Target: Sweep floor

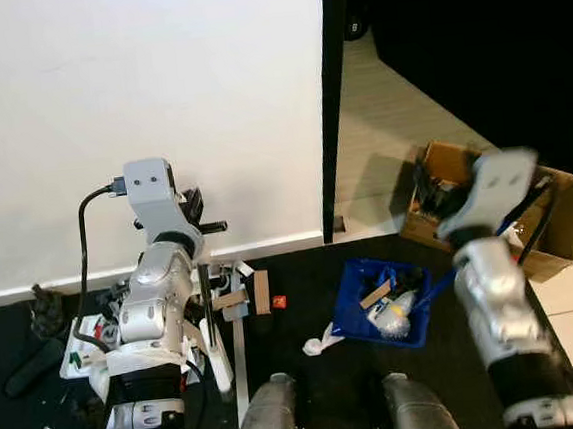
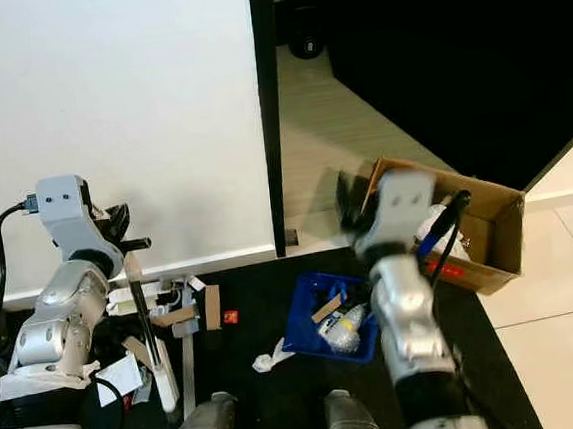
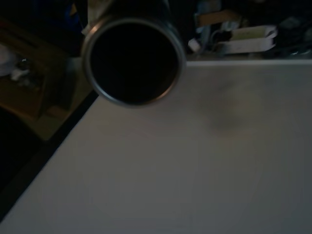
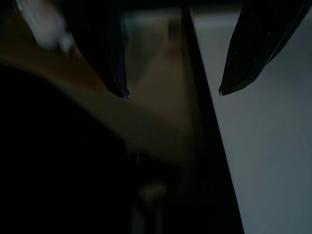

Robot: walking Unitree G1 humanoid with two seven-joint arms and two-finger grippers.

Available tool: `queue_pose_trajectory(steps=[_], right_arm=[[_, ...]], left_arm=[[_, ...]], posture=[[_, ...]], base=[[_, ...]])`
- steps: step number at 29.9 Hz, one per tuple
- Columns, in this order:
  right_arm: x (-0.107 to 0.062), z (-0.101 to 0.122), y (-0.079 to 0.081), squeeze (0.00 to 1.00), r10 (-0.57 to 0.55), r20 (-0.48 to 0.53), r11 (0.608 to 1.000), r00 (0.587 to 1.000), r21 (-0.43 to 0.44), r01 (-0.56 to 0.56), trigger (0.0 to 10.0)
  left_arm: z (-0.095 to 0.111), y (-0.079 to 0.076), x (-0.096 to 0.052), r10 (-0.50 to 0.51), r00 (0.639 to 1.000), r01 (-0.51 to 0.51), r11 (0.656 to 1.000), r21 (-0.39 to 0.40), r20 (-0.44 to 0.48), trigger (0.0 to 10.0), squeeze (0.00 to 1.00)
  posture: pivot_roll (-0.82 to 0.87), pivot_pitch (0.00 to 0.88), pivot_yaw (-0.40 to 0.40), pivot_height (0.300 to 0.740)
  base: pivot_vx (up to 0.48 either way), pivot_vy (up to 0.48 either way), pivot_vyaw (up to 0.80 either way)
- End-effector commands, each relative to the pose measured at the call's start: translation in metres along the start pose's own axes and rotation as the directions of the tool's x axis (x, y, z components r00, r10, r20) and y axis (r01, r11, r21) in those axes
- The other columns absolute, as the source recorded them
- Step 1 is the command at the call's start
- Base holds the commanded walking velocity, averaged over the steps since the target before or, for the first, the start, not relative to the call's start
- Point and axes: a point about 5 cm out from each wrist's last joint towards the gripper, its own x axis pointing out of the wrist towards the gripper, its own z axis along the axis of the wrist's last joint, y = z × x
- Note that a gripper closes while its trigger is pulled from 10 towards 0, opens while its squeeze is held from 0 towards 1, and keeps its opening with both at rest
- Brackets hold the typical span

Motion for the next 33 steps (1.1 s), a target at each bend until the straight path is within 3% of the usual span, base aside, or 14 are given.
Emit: queue_pose_trajectory(steps=[1, 9, 18, 22, 23, 24, 28, 33], right_arm=[[-0.012, -0.022, 0.002, 0.0, 0.014, -0.081, 1.0, 0.997, -0.012, -0.016, 10.0], [-0.029, -0.06, -0.002, 0.0, 0.004, -0.268, 0.999, 0.963, 0.032, 0.005, 10.0], [-0.029, -0.073, 0.004, 0.0, 0.034, -0.314, 0.998, 0.949, 0.057, -0.017, 10.0], [-0.028, -0.079, 0.01, 0.0, 0.039, -0.34, 0.995, 0.94, 0.098, -0.006, 10.0], [-0.027, -0.081, 0.013, 0.0, 0.04, -0.352, 0.994, 0.935, 0.111, 0.0, 10.0], [-0.027, -0.082, 0.013, 0.0, 0.039, -0.353, 0.994, 0.935, 0.111, 0.0, 10.0], [-0.029, -0.084, 0.014, 0.0, 0.034, -0.36, 0.993, 0.932, 0.117, 0.009, 10.0], [-0.032, -0.088, 0.013, 0.0, 0.026, -0.371, 0.993, 0.928, 0.119, 0.02, 10.0]], left_arm=[[-0.002, -0.002, -0.011, -0.001, 0.998, 0.003, 1.0, -0.027, 0.065, 10.0, 0.0], [-0.003, -0.018, -0.038, -0.033, 0.987, 0.031, 0.999, 0.019, 0.155, 10.0, 0.0], [-0.002, -0.023, -0.048, -0.02, 0.982, 0.02, 1.0, 0.003, 0.187, 10.0, 0.0], [-0.026, -0.028, -0.057, -0.045, 0.991, 0.043, 0.999, 0.013, 0.13, 10.0, 0.0], [-0.043, -0.029, -0.065, -0.05, 0.995, 0.05, 0.999, 0.008, 0.089, 10.0, 0.0], [-0.047, -0.03, -0.068, -0.051, 0.995, 0.051, 0.999, 0.005, 0.081, 10.0, 0.0], [-0.054, -0.031, -0.074, -0.06, 0.995, 0.06, 0.998, 0.003, 0.076, 10.0, 0.0], [-0.06, -0.027, -0.077, -0.058, 0.995, 0.051, 0.995, 0.086, 0.081, 10.0, 0.0]], posture=[[0.0, 0.109, 0.022, 0.74], [0.02, 0.06, 0.006, 0.74], [0.05, 0.014, -0.005, 0.74], [0.05, 0.0, -0.007, 0.74], [0.05, 0.0, -0.005, 0.74], [0.05, 0.0, -0.005, 0.74], [0.05, 0.0, -0.003, 0.74], [0.05, 0.0, -0.005, 0.74]], base=[[0.0, 0.0, 0.0], [0.0, 0.0, 0.0], [0.0, 0.0, 0.0], [0.0, 0.0, 0.0], [0.0, 0.0, 0.0], [0.0, 0.0, 0.0], [0.0, 0.0, 0.0], [0.0, 0.0, 0.0]])
